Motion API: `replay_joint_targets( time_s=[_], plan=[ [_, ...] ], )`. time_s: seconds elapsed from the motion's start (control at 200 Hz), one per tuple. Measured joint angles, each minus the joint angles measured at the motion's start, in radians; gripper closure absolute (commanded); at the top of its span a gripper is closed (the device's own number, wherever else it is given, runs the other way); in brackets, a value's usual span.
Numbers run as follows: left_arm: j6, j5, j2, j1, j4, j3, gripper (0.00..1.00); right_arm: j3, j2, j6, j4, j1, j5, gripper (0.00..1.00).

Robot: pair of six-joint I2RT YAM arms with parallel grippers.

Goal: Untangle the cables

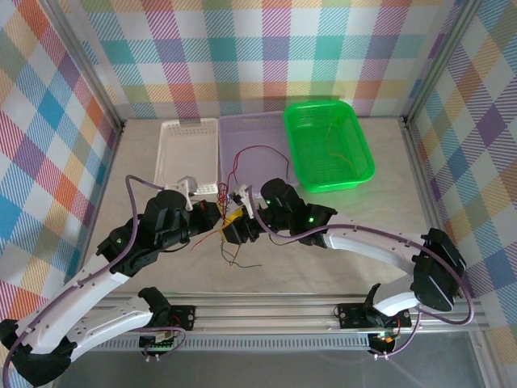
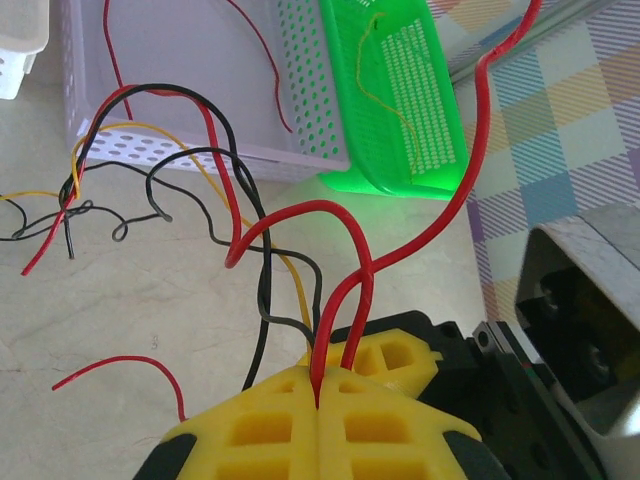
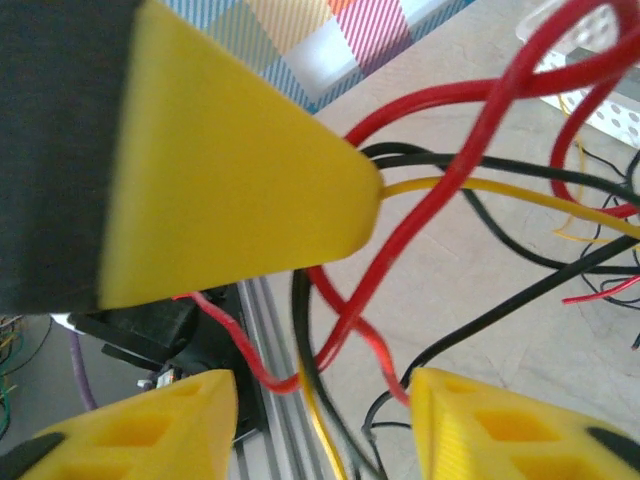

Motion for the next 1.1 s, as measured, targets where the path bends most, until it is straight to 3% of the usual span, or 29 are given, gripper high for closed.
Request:
replay_joint_targets(
  time_s=[0.17, 0.28, 0.715, 1.1],
  plan=[
    [-0.005, -0.001, -0.006, 0.0, 0.0, 0.0, 1.0, 0.0, 0.002, -0.007, 0.003, 0.0, 0.012, 0.82],
    [-0.005, -0.001, -0.006, 0.0, 0.0, 0.0, 1.0, 0.0, 0.002, -0.006, 0.0, 0.0, 0.017, 1.0],
    [0.05, 0.009, -0.022, 0.0, -0.028, 0.003, 0.43, 0.0, -0.057, -0.002, -0.013, 0.0, 0.016, 1.0],
    [0.074, 0.119, -0.271, 0.0, 0.018, -0.161, 0.43, 0.0, -0.141, 0.026, -0.038, 0.0, 0.047, 1.0]
  ],
)
